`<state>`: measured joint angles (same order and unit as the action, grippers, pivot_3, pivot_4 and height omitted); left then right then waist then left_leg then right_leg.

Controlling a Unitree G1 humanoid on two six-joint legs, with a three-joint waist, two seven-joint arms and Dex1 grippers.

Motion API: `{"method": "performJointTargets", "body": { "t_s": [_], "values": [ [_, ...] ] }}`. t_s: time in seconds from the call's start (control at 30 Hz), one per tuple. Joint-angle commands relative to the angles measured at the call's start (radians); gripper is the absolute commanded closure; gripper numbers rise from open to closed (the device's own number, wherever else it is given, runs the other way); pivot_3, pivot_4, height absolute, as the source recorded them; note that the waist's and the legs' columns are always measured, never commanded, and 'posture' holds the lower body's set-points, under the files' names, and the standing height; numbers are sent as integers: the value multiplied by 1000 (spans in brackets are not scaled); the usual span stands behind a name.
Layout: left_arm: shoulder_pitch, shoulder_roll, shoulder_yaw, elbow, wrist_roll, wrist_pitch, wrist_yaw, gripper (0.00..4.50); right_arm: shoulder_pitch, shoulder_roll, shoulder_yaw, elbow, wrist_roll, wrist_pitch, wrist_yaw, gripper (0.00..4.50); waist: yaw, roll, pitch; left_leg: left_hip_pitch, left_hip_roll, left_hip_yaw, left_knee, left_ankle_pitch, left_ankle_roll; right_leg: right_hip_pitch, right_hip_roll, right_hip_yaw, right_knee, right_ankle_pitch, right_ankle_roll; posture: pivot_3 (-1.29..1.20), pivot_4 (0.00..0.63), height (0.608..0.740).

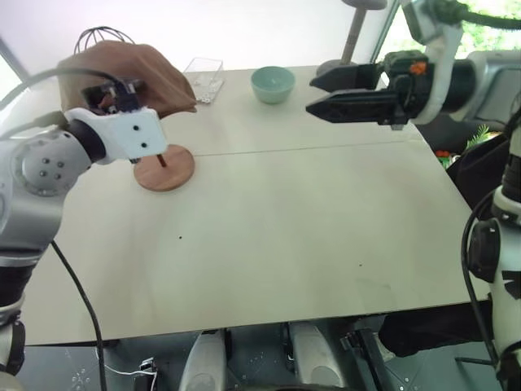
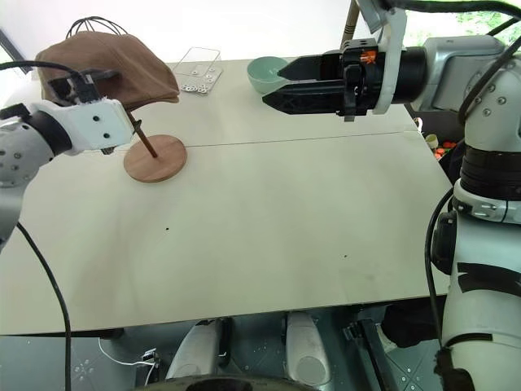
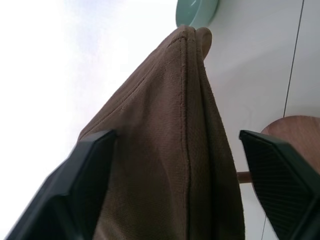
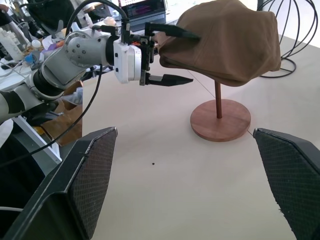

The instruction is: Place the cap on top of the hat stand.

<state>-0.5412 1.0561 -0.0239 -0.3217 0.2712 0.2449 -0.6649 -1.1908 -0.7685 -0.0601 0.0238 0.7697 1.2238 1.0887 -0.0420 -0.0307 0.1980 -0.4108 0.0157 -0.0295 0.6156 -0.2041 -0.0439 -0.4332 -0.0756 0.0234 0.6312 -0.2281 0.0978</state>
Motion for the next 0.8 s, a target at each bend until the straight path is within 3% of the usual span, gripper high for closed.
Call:
{"method": "performJointTargets", "body": {
  "t_s": [0.03,0.17,0.37,0.57,0.8],
  "values": [
    [8,-2,59,-38,18,-6,16,2351,-17,-11,-27,-3,13,-22,-1,0,0,0,0,0,0,0,0,0,0,0,0,0,0,0,0,0,150,740],
    [37,-6,116,-45,-3,-28,18,4459,-21,-14,-15,12,3,-34,6,0,0,0,0,0,0,0,0,0,0,0,0,0,0,0,0,0,150,740],
    [86,-22,241,52,-79,-210,53,4459,-13,-23,14,24,-11,-57,31,0,-1,0,0,0,0,0,0,0,0,0,0,0,0,0,0,0,150,740],
    [112,-47,341,224,-240,-589,38,4459,-15,-26,35,51,-25,-72,51,0,1,0,0,0,0,0,0,0,0,0,0,0,0,0,0,0,150,740],
    [-7,6,360,540,-356,-957,-26,4459,-1,-43,39,61,-31,-74,69,0,4,0,0,0,0,0,1,0,0,0,-1,0,0,0,0,0,150,740]
  ]
}}
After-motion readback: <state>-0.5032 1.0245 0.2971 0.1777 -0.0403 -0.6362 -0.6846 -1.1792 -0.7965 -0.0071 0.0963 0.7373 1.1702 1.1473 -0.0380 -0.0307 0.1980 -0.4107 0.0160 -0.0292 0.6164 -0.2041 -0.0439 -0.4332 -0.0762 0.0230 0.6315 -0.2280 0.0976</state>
